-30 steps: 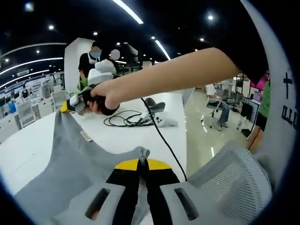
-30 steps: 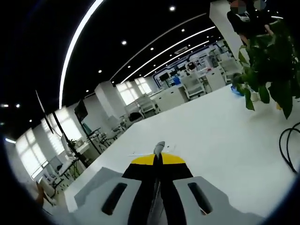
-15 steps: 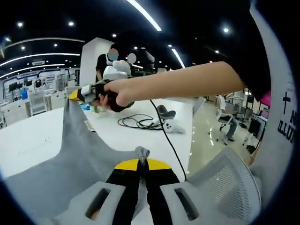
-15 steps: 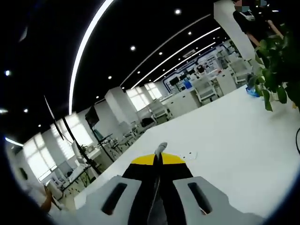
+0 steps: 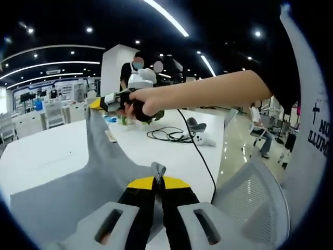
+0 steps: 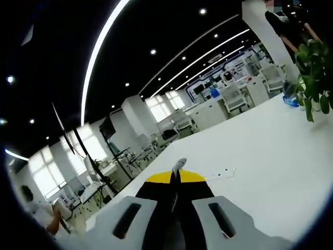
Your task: Fold the towel on the table until its edges align and the towel forms a compact rectangular stack.
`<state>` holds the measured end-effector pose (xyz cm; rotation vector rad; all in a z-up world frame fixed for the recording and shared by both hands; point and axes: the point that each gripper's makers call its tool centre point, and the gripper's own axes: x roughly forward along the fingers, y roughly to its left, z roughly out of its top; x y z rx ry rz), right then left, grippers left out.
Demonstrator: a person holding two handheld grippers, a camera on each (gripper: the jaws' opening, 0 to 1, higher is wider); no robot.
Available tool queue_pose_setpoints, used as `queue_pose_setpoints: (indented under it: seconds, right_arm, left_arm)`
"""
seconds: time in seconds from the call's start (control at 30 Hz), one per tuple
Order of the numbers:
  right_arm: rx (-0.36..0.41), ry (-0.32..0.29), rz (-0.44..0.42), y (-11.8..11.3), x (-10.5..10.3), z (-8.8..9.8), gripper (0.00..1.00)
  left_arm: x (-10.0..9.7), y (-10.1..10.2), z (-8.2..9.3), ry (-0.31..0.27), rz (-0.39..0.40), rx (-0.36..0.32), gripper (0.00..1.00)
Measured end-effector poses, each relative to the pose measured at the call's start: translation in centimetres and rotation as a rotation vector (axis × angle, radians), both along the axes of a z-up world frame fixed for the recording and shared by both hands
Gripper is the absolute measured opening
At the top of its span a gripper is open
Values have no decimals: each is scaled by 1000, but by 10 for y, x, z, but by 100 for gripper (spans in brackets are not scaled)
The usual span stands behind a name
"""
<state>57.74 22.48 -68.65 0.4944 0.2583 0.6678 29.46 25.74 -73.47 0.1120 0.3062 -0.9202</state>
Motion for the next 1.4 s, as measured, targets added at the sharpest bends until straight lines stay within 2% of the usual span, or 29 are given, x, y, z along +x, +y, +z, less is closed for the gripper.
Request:
queue_pose_setpoints:
  seconds: [0.3, 0.87, 1.0, 1.1, 1.4]
  right_arm:
    - [-5, 1, 36, 39, -2, 4, 0]
    - [12, -7, 94, 109, -6, 17, 0]
    - [17, -14, 109, 126, -8, 21, 0]
    - [37, -3, 112, 135, -10, 22, 0]
    - [42, -20, 140, 167, -12, 34, 0]
  left_arm:
    - [-4, 40, -7, 9, 64, 13, 4]
    - [2, 120, 9, -17, 223, -2, 4]
    - [4, 136, 13, -25, 254, -3, 4]
    - [5, 144, 12, -29, 269, 22, 4]
    - [4, 175, 22, -45, 331, 10, 4]
